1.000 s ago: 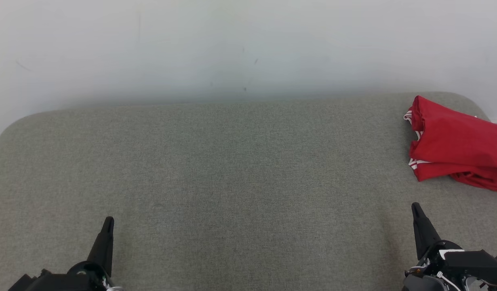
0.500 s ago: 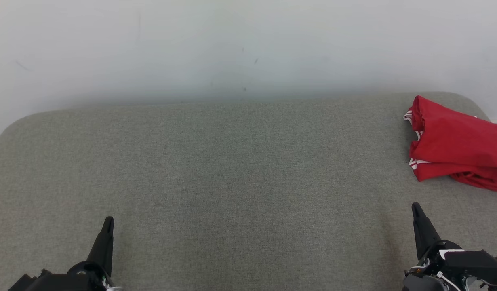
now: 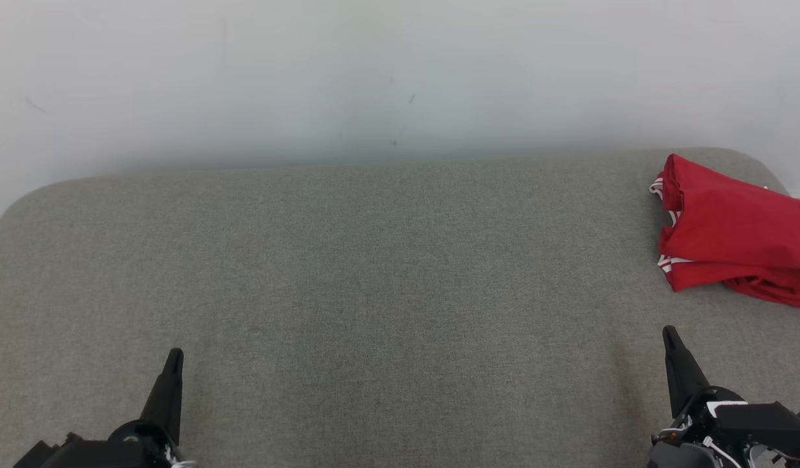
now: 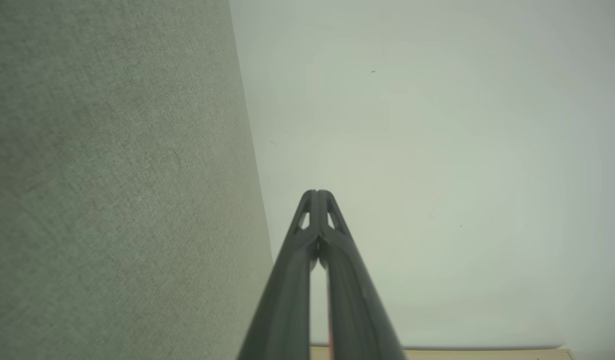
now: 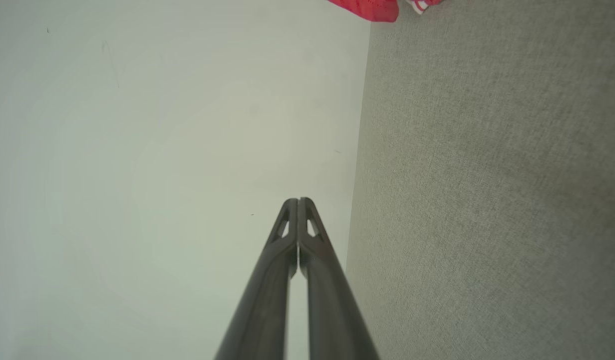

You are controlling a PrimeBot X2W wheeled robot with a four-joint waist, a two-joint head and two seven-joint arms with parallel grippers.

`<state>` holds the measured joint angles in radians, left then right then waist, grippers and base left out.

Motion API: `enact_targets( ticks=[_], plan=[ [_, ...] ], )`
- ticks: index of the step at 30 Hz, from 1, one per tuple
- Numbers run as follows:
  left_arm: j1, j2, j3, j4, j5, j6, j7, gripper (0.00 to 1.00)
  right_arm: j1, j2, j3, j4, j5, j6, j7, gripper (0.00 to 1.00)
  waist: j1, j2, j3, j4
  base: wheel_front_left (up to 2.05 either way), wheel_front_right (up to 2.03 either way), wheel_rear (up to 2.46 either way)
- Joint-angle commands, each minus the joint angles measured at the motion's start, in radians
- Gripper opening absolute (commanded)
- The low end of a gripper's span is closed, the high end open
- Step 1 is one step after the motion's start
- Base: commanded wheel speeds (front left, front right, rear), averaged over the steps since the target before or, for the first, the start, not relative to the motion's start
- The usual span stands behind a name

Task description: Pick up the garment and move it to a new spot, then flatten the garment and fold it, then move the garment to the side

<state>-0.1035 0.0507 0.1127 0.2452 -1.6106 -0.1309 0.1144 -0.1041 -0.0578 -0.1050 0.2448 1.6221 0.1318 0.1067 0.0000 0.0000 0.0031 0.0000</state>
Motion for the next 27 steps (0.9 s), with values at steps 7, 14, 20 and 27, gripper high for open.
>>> enact_targets(
  ticks=[7, 14, 20, 27],
  plan=[
    [-0.011, -0.001, 0.003, 0.002, -0.004, 0.0, 0.003, 0.0, -0.007, 0.003, -0.004, -0.001, -0.005, -0.002, 0.005, 0.0, 0.0, 0.0, 0.0, 0.0, 0.0, 0.0, 0.0],
    [-0.011, -0.001, 0.003, 0.002, -0.004, 0.0, 0.003, 0.0, -0.007, 0.003, -0.005, -0.001, -0.005, -0.002, 0.004, 0.0, 0.0, 0.0, 0.0, 0.0, 0.0, 0.0, 0.0],
    [-0.011, -0.001, 0.003, 0.002, -0.004, 0.0, 0.003, 0.0, -0.008, 0.004, -0.005, -0.001, -0.005, -0.002, 0.005, 0.0, 0.0, 0.0, 0.0, 0.0, 0.0, 0.0, 0.0],
    [-0.011, -0.001, 0.003, 0.002, -0.004, 0.0, 0.003, 0.0, -0.008, 0.004, -0.006, -0.001, -0.006, -0.002, 0.006, 0.0, 0.0, 0.0, 0.0, 0.0, 0.0, 0.0, 0.0]
  ],
)
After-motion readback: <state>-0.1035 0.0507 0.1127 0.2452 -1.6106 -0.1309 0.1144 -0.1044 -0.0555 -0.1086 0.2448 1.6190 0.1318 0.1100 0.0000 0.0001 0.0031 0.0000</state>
